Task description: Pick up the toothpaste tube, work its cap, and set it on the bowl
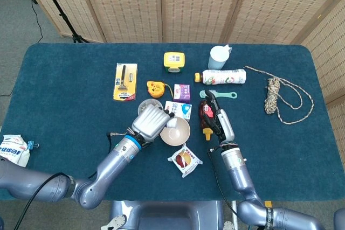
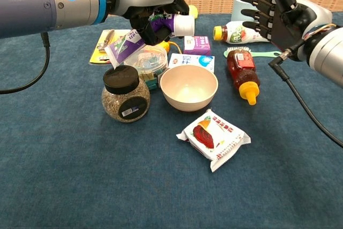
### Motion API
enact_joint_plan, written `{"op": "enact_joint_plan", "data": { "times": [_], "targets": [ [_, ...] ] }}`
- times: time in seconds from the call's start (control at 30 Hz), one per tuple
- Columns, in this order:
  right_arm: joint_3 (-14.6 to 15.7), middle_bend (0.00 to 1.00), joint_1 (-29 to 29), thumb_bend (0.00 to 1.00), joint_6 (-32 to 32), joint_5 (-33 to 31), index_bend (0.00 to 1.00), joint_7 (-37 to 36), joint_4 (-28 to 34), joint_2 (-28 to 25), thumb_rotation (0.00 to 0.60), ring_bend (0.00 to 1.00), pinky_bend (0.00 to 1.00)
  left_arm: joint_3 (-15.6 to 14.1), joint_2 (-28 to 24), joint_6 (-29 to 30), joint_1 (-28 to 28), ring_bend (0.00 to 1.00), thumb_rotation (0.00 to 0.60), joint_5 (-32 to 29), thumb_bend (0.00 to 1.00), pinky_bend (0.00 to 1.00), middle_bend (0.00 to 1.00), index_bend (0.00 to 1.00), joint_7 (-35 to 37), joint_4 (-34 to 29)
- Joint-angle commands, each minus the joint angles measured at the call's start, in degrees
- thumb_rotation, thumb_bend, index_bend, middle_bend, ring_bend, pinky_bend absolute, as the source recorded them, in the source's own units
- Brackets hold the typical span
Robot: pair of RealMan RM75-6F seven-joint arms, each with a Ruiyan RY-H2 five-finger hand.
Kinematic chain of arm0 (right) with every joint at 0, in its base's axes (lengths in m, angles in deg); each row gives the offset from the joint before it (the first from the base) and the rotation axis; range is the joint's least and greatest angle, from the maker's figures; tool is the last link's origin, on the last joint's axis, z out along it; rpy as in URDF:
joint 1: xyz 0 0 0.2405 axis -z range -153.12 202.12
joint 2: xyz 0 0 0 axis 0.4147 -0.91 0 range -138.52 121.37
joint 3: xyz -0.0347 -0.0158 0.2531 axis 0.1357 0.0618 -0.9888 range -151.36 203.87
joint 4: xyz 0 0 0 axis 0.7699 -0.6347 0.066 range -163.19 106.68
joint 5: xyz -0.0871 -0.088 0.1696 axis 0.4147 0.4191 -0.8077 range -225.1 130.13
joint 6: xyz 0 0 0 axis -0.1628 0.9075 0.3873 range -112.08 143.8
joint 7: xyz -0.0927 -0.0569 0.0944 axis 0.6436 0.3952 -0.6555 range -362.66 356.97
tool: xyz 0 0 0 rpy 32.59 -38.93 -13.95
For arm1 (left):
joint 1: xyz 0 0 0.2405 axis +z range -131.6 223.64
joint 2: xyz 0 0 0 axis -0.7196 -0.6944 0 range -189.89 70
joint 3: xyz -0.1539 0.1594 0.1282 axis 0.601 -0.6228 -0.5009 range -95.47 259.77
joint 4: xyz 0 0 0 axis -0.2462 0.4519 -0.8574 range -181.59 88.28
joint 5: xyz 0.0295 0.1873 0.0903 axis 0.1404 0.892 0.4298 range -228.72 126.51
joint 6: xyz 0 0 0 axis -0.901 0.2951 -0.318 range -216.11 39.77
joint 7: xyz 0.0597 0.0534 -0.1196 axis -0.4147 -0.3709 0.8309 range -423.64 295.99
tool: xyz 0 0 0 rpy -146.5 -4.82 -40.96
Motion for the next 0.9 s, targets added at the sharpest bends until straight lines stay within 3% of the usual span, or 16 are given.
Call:
{"op": "enact_joint_plan", "data": {
  "times": [0.03,0.47,0.9],
  "targets": [
    [0.1,0.00,0.1,0.00,0.0,0.1,0.00,-0.1,-0.2,-0.2,0.161,0.00,0.00,0.2,1.0,-0.5,-0.4,0.48,0.600,-0.2,1.00,0.67,0.46,0.49,0.3,1.1],
    [0.3,0.00,1.0,0.00,0.4,0.3,0.00,-1.0,-0.3,-1.7,0.160,0.00,0.00,1.9,4.1,-1.2,-3.7,0.47,0.600,-4.3,1.00,0.67,0.45,0.45,-2.1,4.7],
    [0.3,0.00,0.5,0.00,0.0,0.0,0.00,-1.3,-1.1,-1.5,0.160,0.00,0.00,-1.8,1.4,-2.4,-2.4,0.47,0.600,-4.6,1.00,0.67,0.45,0.44,-3.0,9.2]
  ]
}}
